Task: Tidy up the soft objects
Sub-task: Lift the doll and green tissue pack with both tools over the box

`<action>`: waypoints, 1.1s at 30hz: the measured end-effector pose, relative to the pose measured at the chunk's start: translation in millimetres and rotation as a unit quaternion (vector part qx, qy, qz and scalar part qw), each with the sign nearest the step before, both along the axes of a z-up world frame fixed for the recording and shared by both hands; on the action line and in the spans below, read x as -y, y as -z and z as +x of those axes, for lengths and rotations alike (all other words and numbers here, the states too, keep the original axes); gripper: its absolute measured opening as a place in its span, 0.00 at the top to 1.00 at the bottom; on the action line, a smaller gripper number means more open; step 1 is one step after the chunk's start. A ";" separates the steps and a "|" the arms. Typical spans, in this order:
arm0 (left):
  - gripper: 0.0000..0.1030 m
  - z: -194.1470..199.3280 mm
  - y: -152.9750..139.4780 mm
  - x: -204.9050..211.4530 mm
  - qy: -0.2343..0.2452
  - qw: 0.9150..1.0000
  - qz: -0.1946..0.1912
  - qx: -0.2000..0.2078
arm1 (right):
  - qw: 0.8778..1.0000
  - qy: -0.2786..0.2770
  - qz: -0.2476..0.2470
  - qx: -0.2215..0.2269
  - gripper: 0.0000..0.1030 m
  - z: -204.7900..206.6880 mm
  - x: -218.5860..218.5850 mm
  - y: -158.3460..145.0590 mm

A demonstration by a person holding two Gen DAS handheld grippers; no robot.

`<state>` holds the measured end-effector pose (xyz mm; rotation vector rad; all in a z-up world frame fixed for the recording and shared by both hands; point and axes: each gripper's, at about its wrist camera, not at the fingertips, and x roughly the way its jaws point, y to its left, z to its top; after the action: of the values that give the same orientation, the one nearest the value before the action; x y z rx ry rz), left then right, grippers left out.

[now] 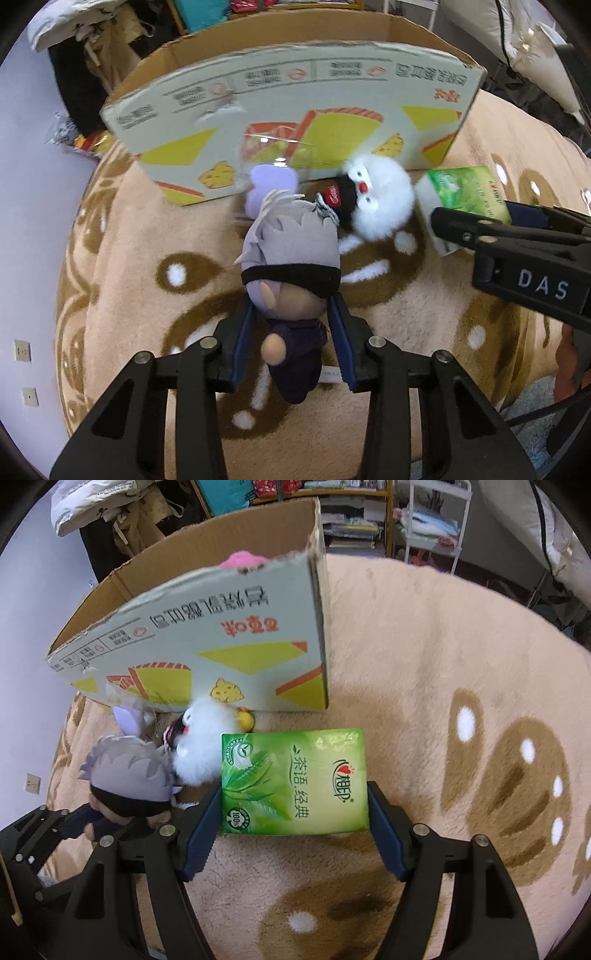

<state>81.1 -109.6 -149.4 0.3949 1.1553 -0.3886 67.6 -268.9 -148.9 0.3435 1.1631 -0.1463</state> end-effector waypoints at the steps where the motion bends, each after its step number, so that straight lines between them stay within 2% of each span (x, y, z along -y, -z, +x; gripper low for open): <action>1: 0.63 -0.6 -1.9 -2.5 -0.005 1.000 -0.002 0.001 | 1.000 0.002 -0.001 0.003 0.24 -1.1 0.7 -2.4; 6: 0.64 -1.4 -9.5 -10.0 -0.024 1.000 -0.007 0.002 | 1.000 0.009 0.001 0.015 0.24 -5.5 4.3 -9.6; 21: 0.64 1.2 -41.3 -38.9 -0.072 0.996 -0.023 0.049 | 0.998 0.020 -0.006 0.052 0.24 -15.9 7.6 -34.3; 27: 0.64 -7.0 -70.5 -47.9 -0.079 0.989 -0.035 0.122 | 0.992 0.016 -0.015 0.124 0.25 -25.0 4.6 -67.7; 33: 0.64 -20.1 -109.7 -53.3 -0.076 0.974 -0.058 0.207 | 0.981 0.006 -0.040 0.191 0.25 -33.8 -3.3 -104.7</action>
<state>61.0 -56.3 -39.8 0.2662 0.7447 -0.2232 33.8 -265.7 -44.2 0.2924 0.7738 -0.1305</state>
